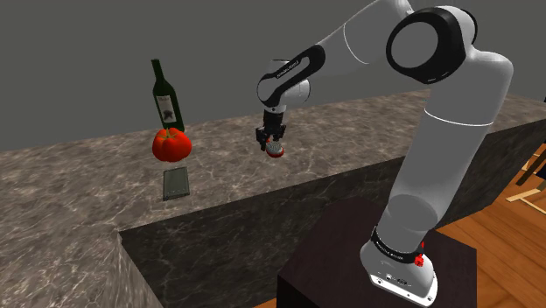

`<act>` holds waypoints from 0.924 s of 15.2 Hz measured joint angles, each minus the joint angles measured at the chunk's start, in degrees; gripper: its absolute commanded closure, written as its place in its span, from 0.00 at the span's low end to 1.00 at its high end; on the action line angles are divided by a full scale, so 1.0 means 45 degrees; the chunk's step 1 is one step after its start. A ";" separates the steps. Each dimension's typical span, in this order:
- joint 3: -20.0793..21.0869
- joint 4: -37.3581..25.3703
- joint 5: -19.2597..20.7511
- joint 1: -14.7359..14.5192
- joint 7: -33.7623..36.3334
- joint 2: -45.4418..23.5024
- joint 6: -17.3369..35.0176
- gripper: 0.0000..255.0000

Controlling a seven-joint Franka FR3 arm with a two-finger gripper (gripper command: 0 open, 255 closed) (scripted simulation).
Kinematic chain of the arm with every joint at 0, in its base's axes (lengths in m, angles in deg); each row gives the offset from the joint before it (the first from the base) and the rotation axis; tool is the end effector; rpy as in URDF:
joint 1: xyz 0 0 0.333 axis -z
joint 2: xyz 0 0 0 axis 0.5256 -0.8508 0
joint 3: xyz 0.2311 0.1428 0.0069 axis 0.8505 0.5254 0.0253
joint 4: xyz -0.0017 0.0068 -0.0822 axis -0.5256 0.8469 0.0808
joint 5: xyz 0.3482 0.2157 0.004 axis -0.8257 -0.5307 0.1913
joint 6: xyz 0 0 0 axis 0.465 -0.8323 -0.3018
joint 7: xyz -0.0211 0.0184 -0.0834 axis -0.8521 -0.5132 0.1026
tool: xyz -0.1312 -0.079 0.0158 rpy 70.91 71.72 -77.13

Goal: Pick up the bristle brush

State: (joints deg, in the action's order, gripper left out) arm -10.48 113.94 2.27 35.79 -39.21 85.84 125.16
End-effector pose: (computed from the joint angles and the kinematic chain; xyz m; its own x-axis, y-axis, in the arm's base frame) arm 0.5444 -0.0841 0.2603 0.9747 -0.2218 0.0264 -0.2161 -0.9662 -0.1406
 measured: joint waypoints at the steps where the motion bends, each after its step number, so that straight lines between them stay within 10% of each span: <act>1: 0.0000 0.0000 0.0000 0.0000 0.0002 -0.0001 0.0005 1.00; 14: -0.0016 -0.0646 0.0268 0.0004 0.0323 0.0666 -0.1305 1.00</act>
State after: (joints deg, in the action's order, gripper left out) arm -10.55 111.03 3.48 35.80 -37.76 88.84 119.29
